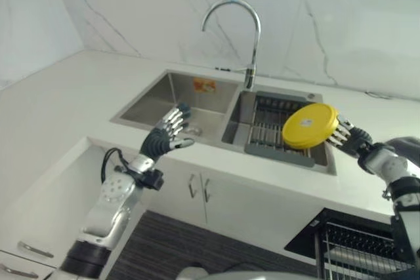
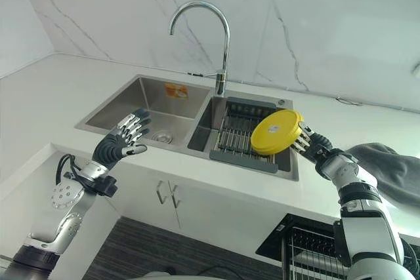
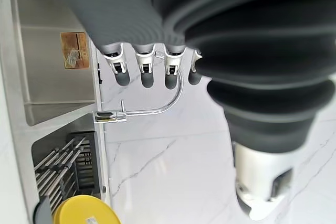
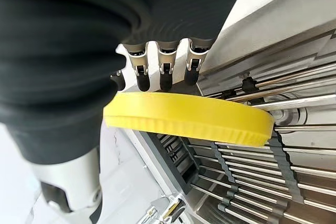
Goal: Place the dishes in the dishwasher.
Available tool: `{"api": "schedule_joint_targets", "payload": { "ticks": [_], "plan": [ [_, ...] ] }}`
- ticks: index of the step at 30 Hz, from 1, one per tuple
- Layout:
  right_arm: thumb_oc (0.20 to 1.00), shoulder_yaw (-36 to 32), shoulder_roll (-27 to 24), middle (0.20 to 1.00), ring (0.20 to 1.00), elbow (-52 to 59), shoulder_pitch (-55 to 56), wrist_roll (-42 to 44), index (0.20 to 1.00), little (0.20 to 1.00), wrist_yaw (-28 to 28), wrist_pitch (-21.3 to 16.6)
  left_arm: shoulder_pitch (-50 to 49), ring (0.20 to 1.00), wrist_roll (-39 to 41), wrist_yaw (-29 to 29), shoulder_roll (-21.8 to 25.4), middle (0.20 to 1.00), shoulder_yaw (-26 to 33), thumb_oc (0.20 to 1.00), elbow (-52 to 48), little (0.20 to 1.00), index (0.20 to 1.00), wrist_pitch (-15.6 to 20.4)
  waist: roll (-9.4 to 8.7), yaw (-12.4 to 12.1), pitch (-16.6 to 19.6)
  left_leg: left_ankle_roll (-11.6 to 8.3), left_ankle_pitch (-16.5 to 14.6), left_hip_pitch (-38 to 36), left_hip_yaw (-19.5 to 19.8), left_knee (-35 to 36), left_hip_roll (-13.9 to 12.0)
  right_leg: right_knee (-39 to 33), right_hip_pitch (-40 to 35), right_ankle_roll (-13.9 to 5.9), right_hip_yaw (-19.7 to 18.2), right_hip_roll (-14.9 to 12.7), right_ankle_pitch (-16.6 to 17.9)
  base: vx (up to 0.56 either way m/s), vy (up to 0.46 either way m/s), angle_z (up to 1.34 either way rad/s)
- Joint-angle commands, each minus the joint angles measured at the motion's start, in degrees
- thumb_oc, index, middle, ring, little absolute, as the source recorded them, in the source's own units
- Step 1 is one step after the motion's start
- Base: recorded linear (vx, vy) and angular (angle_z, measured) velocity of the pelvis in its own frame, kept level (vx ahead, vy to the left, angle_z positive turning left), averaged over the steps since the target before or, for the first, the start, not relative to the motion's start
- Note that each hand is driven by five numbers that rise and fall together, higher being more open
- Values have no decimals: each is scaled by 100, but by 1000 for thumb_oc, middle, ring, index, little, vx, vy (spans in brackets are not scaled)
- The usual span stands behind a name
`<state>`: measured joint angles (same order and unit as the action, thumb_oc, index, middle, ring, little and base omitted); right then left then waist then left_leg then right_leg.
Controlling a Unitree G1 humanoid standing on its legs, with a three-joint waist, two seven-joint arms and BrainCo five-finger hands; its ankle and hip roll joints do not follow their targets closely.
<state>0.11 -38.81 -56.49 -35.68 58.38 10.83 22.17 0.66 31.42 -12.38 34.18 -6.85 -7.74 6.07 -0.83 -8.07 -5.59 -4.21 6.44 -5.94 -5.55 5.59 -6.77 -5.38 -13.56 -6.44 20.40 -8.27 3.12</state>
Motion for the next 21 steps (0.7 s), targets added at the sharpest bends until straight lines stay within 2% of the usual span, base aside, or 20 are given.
{"api": "schedule_joint_targets", "payload": {
  "ticks": [1,11,21],
  "plan": [
    [1000,288,-247,1000,1000,-132,-1012,-11,1000,1000,33,-193,662,1000,199,52,93,1000,-185,1000,20,1000,1000,167,36,-236,-37,-307,-628,-324,15,-59,-286,248,-88,-98,68,-211,-574,25,-3,13],
    [1000,333,-317,1000,1000,-192,-1078,-151,1000,1000,108,-218,595,1000,213,20,122,1000,-141,1000,22,1000,1000,127,46,-302,-66,-323,-591,-294,76,-59,-283,282,-106,-87,119,-212,-602,19,-3,3],
    [1000,315,-316,1000,1000,-499,-1166,-254,1000,1000,123,-472,627,1000,225,-28,149,1000,-192,1000,38,1000,1000,62,66,-376,-81,-306,-591,-285,145,-83,-259,334,-126,-79,130,-216,-637,25,-12,5]
  ]
}}
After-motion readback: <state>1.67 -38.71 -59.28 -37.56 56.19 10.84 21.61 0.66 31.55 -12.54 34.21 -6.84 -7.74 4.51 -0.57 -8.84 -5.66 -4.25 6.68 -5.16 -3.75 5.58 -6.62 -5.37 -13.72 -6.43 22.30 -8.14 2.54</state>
